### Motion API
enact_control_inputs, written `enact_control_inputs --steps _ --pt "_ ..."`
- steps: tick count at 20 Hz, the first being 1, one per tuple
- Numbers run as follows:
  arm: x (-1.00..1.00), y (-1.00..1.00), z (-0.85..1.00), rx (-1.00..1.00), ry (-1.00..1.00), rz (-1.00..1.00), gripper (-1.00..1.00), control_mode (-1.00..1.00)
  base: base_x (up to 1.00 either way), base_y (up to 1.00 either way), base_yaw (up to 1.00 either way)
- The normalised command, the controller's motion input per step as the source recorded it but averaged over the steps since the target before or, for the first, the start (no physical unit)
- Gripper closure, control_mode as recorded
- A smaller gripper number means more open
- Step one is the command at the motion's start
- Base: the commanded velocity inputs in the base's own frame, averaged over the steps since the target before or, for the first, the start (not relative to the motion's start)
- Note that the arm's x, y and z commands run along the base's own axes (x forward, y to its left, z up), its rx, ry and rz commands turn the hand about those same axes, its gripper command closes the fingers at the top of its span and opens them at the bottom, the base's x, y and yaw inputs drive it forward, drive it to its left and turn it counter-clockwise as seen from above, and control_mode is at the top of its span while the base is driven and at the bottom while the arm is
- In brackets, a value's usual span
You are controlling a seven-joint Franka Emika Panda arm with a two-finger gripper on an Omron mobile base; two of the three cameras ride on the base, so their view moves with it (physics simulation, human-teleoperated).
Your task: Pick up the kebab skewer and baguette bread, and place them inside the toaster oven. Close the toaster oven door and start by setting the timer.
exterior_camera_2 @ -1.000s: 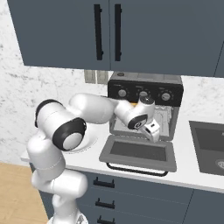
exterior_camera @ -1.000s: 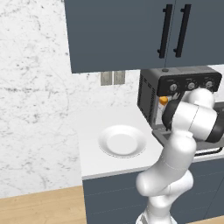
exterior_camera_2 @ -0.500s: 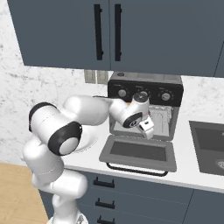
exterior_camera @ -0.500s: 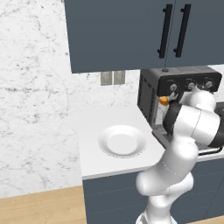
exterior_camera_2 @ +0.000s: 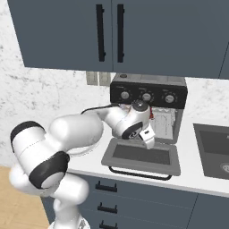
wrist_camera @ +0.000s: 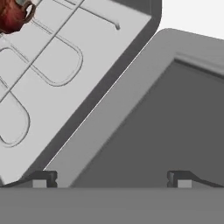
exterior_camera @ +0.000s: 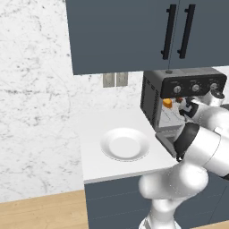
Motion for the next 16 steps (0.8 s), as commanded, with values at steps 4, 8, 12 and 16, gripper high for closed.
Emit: enact_control_inputs --steps 4,8,12,16 --pt "-1.00 0.01 0.36 0.00 0.00 0.09 -1.00 -1.00 0.00 0.00 0.00" --pt "-0.95 0.15 0.15 -0.04 0.13 0.34 -1.00 -1.00 0.00 0.00 0.00" --pt "-0.87 0.01 0.00 -0.07 0.18 0.41 -1.00 -1.00 0.00 0.00 0.00" --pt "-0.57 0.00 -0.01 -0.11 0.26 0.41 -1.00 -1.00 0.00 0.00 0.00"
